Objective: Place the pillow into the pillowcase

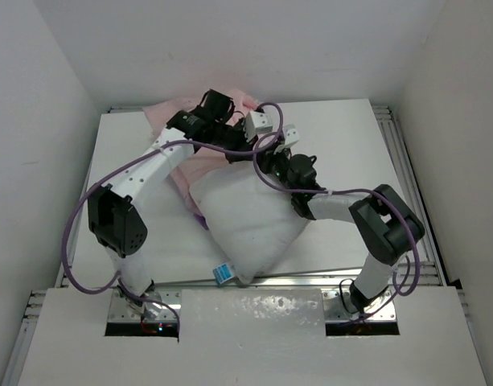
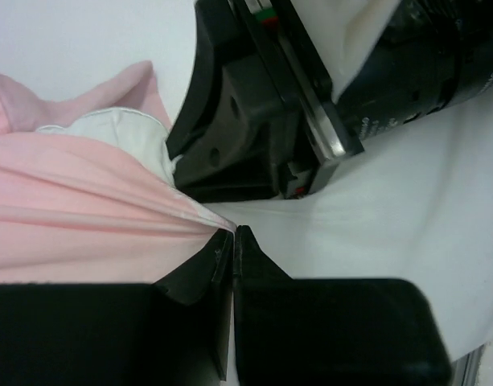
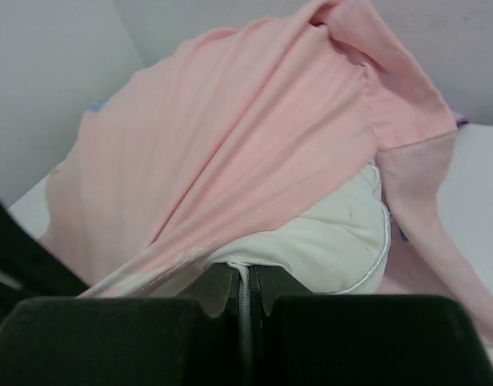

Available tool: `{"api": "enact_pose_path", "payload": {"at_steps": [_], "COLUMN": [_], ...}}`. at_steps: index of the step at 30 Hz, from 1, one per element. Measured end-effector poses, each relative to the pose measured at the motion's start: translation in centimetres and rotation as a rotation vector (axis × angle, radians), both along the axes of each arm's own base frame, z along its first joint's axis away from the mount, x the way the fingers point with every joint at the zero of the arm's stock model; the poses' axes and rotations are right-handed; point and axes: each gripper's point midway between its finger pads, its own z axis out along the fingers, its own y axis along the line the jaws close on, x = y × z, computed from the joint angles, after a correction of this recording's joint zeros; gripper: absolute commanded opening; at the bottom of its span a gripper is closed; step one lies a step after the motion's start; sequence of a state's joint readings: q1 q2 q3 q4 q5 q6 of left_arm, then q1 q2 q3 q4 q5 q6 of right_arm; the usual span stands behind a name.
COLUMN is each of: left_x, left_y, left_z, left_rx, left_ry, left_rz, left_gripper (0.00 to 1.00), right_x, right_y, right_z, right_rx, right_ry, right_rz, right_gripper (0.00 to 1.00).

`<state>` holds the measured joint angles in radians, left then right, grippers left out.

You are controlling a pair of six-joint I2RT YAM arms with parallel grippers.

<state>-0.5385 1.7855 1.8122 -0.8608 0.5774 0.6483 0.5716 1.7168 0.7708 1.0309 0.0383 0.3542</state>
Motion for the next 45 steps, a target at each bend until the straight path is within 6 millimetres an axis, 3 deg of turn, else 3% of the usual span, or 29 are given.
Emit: {"api": "enact_pose_path", "payload": {"at_steps": [3,4,5,6,7,10,13,14,16,18,21,22,23,24,30,32,33,34,35,36,38,40,42,43,44,45], "left_x": [0.5,0.9,1.5,2.4,2.5,4.4,5.6,5.7,5.9,6.0,5.9,5.8,5.7,5.7,5.1,5.0,5.0,4.9,4.8,4.6,4.1,2.9,1.4,0.5,-0.6,-1.6], "left_y": [0.3,0.4,0.7,0.9,1.3,3.1,4.4,4.5,4.7,4.7,4.9,5.1,5.2,5.4,7.0,7.9,8.5,9.3,10.2,11.2,13.6,16.6,19.3,20.3,21.1,21.5], "left_z": [-1.7,-2.3,-3.0,-3.5,-4.2,-5.6,-5.8,-5.7,-5.6,-5.3,-4.9,-4.6,-4.3,-4.0,-0.3,1.5,2.3,3.1,3.6,4.0,3.9,2.3,-0.6,-2.2,-4.2,-6.1], "left_rx": [-0.002,0.000,0.004,-0.002,0.004,0.010,0.020,0.019,0.020,0.020,0.024,0.025,0.026,0.026,0.019,0.012,0.010,0.011,0.012,0.011,0.021,0.059,0.116,0.147,0.183,0.220], "left_ry": [0.017,0.020,0.020,0.014,0.026,0.050,0.057,0.057,0.059,0.055,0.047,0.044,0.039,0.037,-0.031,-0.070,-0.089,-0.108,-0.122,-0.132,-0.134,-0.102,-0.049,-0.016,0.028,0.068], "left_rz": [0.018,0.039,0.073,0.119,0.139,0.286,0.384,0.402,0.423,0.438,0.453,0.461,0.468,0.478,0.538,0.570,0.590,0.614,0.638,0.668,0.720,0.777,0.823,0.841,0.850,0.844], "left_gripper": [0.00,0.00,0.00,0.01,0.01,0.17,0.31,0.44,0.56,0.63,0.78,0.88,0.89,0.99,1.00,1.00,0.99,0.94,0.72,0.58,0.21,0.15,0.28,0.40,0.61,0.68], "right_x": [1.1,1.5,1.9,2.0,2.1,2.0,1.7,1.6,1.1,0.9,1.3,1.3,1.2,1.1,1.9,2.7,3.2,3.9,4.6,5.4,5.8,4.8,3.0,2.1,1.2,0.6], "right_y": [-0.1,0.1,0.2,0.2,0.1,-0.9,-2.1,-2.4,-2.7,-2.6,-2.7,-2.9,-3.3,-3.7,-7.8,-9.5,-10.2,-10.9,-11.5,-11.9,-12.5,-12.6,-12.6,-12.8,-13.0,-13.1], "right_z": [-1.3,-1.7,-2.3,-2.8,-3.2,-3.8,-3.9,-3.9,-3.8,-3.4,-2.2,-1.6,-1.1,-0.7,2.5,2.7,2.7,2.5,2.3,1.7,-0.1,-2.5,-5.0,-6.1,-7.0,-7.6], "right_rx": [0.025,0.032,0.038,0.044,0.046,0.042,0.003,-0.017,-0.069,-0.120,-0.161,-0.163,-0.163,-0.159,-0.073,-0.040,-0.023,-0.011,0.009,0.023,0.029,0.021,0.006,-0.007,-0.018,-0.026], "right_ry": [0.047,0.061,0.076,0.091,0.103,0.122,0.136,0.147,0.173,0.211,0.260,0.276,0.291,0.306,0.368,0.395,0.412,0.425,0.447,0.467,0.512,0.557,0.607,0.625,0.648,0.667], "right_rz": [-0.043,-0.049,-0.055,-0.060,-0.066,-0.095,-0.116,-0.117,-0.097,-0.066,-0.022,-0.005,0.008,0.020,0.050,0.031,0.023,0.009,0.001,-0.008,-0.013,0.002,0.012,0.010,0.010,0.007], "right_gripper": [0.00,0.05,0.14,0.31,0.40,0.68,0.79,0.84,0.90,0.99,0.99,0.99,0.99,0.99,0.95,0.63,0.42,0.39,0.41,0.53,0.64,0.79,0.86,0.87,0.86,0.85]}}
